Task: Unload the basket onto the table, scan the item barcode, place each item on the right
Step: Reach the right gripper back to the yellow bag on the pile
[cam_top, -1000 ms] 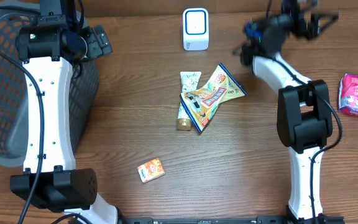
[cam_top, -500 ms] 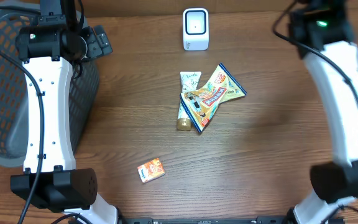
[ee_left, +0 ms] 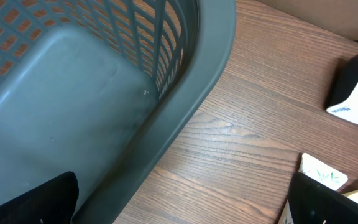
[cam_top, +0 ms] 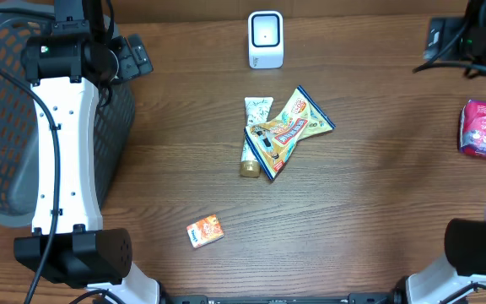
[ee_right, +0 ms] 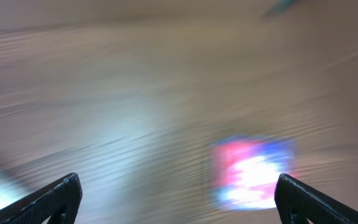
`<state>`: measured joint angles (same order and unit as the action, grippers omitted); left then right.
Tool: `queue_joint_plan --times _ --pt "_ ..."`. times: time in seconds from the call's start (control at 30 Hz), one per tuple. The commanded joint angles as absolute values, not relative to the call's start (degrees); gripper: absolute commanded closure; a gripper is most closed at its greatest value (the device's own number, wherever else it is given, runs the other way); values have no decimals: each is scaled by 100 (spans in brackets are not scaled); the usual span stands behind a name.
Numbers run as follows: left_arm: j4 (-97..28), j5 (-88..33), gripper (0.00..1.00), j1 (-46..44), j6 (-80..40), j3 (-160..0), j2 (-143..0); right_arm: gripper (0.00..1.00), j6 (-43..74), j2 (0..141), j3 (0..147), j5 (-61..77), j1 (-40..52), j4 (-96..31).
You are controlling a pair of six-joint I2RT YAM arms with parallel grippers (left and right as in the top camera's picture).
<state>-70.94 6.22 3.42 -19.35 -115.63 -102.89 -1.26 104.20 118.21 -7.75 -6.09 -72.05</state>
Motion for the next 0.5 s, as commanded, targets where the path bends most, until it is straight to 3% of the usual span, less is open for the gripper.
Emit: queue_joint_plan --times 0.0,0.27,0.47 --pt "-7135 593 0 336 -1931 -11555 -10355 0 923 10471 11292 2126 -711 -7205" --pt "-7137 593 0 336 -1931 -11555 -10355 0 1509 10484 8888 2602 -351 -6971" --pt "-7135 596 0 336 -1931 -11555 -10355 0 2338 10484 8503 1927 642 -6794"
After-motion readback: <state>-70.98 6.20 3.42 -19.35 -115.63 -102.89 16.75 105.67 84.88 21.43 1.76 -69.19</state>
